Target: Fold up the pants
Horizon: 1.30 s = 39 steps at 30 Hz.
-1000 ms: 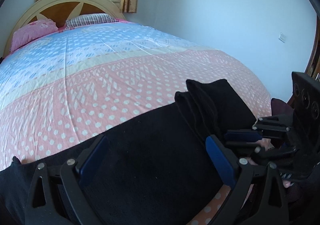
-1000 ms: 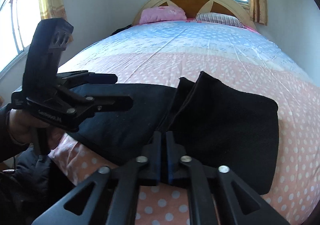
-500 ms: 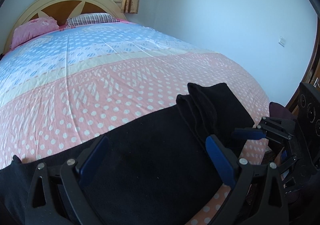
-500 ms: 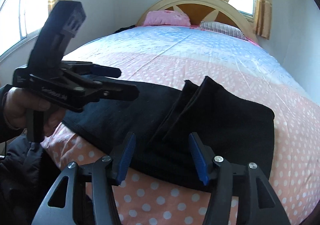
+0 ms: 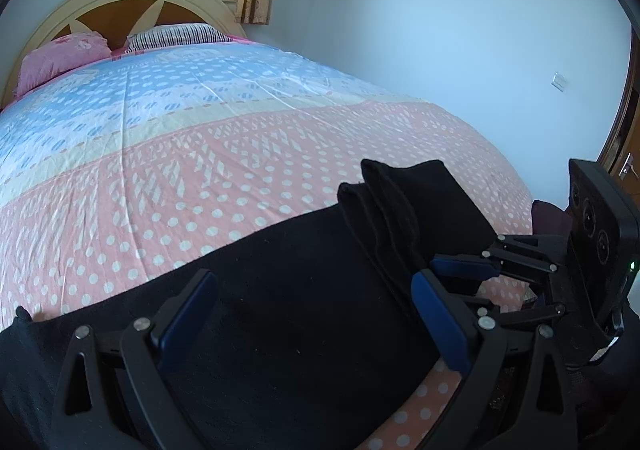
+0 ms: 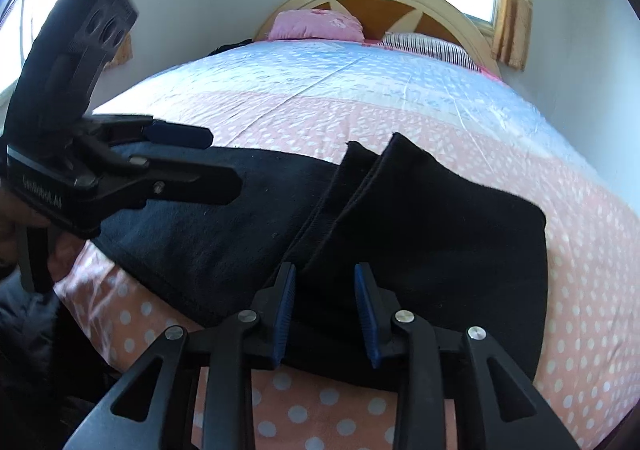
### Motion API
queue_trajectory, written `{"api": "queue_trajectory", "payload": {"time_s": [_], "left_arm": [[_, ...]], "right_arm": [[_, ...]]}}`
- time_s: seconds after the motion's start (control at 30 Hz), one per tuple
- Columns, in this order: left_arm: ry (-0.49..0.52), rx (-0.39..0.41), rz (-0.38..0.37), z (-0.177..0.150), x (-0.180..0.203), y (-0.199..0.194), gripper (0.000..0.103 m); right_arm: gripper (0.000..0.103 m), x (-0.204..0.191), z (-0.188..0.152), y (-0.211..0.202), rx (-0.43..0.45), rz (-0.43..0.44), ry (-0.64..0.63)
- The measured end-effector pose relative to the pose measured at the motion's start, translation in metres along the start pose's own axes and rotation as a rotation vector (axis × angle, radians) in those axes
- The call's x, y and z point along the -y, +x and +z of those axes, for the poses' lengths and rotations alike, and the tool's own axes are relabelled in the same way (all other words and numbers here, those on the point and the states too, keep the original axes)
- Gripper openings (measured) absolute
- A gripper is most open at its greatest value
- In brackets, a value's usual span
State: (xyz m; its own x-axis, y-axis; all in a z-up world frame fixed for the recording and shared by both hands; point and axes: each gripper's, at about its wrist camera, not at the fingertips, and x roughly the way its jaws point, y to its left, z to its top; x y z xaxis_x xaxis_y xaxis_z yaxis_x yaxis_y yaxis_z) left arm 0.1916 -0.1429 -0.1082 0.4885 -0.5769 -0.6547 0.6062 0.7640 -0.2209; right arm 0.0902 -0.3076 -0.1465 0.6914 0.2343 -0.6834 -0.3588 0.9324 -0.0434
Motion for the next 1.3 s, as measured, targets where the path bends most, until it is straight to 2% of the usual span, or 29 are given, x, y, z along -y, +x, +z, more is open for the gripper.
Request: {"api": "queue_trajectory", "payload": {"time_s": [0.03,0.07,0.27,0.4,0.5,0.57,0.63,0.7,0.77,0.9,0.93,0.97,1.03,1.07,1.17,1.23,1.27,1.3], "left_arm": [[-0.003,0.0,0.0,0.0,0.0,0.0,0.1],[-0.006,0.0,-0.002,0.0,-0.001,0.0,0.1],[-0.011,0.005,-0.016,0.002,0.0,-0.004,0.1],[-0.008,0.001,-0.035,0.006,0.004,-0.004,0.1],[-0.03,-0.012,-0.064,0.009,0.006,0.003,0.1],[-0.037,-0.018,-0.083,0.012,0.009,0.007,0.1],[-0.031,-0.027,-0.09,0.015,0.015,0.013,0.1],[-0.024,-0.038,-0.105,0.018,0.022,0.02,0.099],[-0.028,-0.042,-0.118,0.022,0.027,0.026,0.097],[-0.056,-0.086,-0.168,0.028,0.04,0.046,0.082],[-0.061,-0.097,-0.169,0.028,0.043,0.051,0.08],[-0.062,-0.107,-0.167,0.028,0.047,0.055,0.077],[-0.067,-0.126,-0.153,0.027,0.052,0.063,0.069],[-0.066,-0.133,-0.141,0.026,0.055,0.065,0.064],[-0.066,-0.132,-0.111,0.025,0.061,0.066,0.054],[-0.081,-0.135,-0.099,0.026,0.06,0.066,0.039],[-0.086,-0.136,-0.094,0.026,0.058,0.067,0.02],[-0.097,-0.143,-0.1,0.027,0.056,0.067,0.011]], "right_arm": [[0.025,0.0,0.0,0.001,0.0,-0.007,-0.008],[0.007,0.0,0.0,-0.001,-0.001,0.002,-0.007],[0.006,0.001,0.004,-0.024,0.033,0.012,-0.001],[0.007,-0.005,-0.01,-0.003,-0.039,-0.006,-0.053],[0.012,0.0,-0.006,-0.01,-0.026,0.032,-0.037],[0.037,0.011,-0.005,-0.019,-0.02,0.141,-0.008],[0.039,0.019,-0.009,-0.028,-0.004,0.165,-0.019],[0.039,0.03,-0.017,-0.038,0.026,0.141,-0.017],[0.039,0.051,-0.022,-0.044,0.05,0.107,0.058],[0.04,0.093,-0.025,-0.051,0.134,-0.024,0.255],[0.045,0.1,-0.026,-0.054,0.157,-0.045,0.294],[0.05,0.107,-0.028,-0.058,0.183,-0.055,0.329],[0.052,0.114,-0.031,-0.067,0.234,-0.082,0.371],[0.053,0.123,-0.021,-0.064,0.247,-0.096,0.386],[0.054,0.132,-0.022,-0.065,0.265,-0.102,0.437],[0.055,0.129,-0.027,-0.067,0.259,-0.1,0.456],[0.055,0.128,-0.026,-0.064,0.253,-0.102,0.456],[0.055,0.128,-0.027,-0.063,0.25,-0.107,0.452]]}}
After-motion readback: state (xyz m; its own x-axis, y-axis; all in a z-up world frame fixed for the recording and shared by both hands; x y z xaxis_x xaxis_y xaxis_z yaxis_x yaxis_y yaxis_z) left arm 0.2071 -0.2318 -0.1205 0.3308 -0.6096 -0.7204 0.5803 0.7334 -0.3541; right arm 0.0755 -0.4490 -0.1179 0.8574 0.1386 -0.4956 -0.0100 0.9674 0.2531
